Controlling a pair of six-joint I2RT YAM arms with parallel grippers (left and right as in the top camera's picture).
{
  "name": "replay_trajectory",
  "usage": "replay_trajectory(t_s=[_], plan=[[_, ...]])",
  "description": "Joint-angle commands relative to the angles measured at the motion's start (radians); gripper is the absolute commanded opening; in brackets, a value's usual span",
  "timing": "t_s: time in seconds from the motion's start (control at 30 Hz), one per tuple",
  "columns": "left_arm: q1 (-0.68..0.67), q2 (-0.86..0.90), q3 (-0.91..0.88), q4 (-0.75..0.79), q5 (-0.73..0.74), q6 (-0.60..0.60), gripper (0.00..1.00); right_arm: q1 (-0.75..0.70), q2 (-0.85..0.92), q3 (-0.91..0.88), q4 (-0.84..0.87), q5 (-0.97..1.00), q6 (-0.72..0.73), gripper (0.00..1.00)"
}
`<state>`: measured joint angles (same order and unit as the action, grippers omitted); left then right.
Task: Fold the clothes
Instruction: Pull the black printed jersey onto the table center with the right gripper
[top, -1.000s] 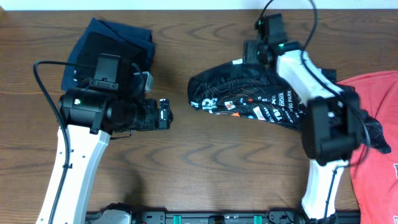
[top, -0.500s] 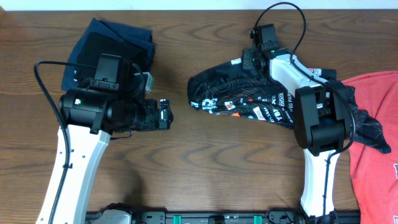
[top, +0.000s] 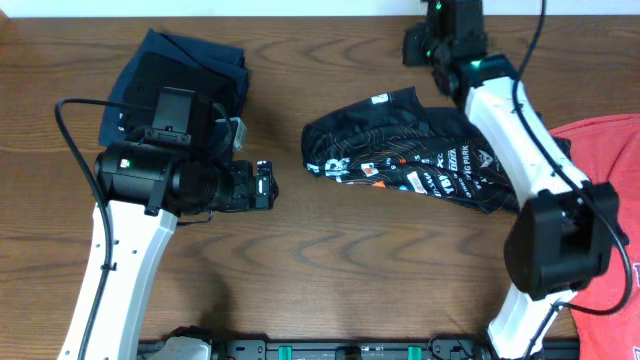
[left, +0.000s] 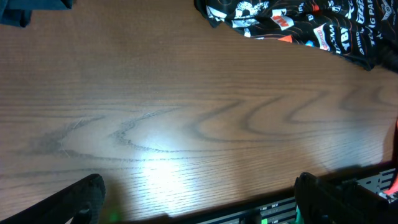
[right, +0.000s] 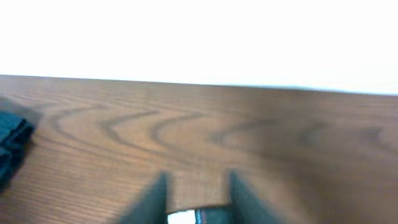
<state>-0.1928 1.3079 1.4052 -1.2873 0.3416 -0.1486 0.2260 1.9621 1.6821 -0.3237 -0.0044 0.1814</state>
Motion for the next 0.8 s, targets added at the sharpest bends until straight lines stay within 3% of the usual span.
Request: replay_trajectory(t_s=[0.0, 0.1, 0.53, 0.57, 0.63, 0.7, 0.77], plan=[[-0.003, -0.001, 0.021, -0.006, 0.009, 0.018, 0.98, -0.005, 0.124, -0.027, -0.029, 0.004, 0.003, 0.56], [-0.003, -0.001, 0.021, -0.006, 0.009, 0.018, 0.98, -0.008, 0.207, -0.026, -0.016, 0.003, 0.042, 0.67], [-0.003, 0.0, 0.021, -0.006, 0.009, 0.018, 0.98, -0.014, 0.381, -0.026, 0.025, 0.0, 0.088, 0.74], [-0.003, 0.0, 0.021, -0.006, 0.009, 0.018, 0.98, -0.014, 0.39, -0.026, 0.021, 0.0, 0.092, 0.7], [-0.003, 0.0, 0.021, -0.006, 0.009, 0.018, 0.98, -0.014, 0.396, -0.027, 0.012, -0.004, 0.095, 0.53], [-0.003, 0.0, 0.021, -0.006, 0.009, 0.018, 0.98, -0.013, 0.391, -0.026, 0.01, -0.004, 0.095, 0.17], [-0.003, 0.0, 0.021, -0.006, 0.009, 0.018, 0.98, -0.014, 0.37, -0.026, 0.01, -0.004, 0.094, 0.01]])
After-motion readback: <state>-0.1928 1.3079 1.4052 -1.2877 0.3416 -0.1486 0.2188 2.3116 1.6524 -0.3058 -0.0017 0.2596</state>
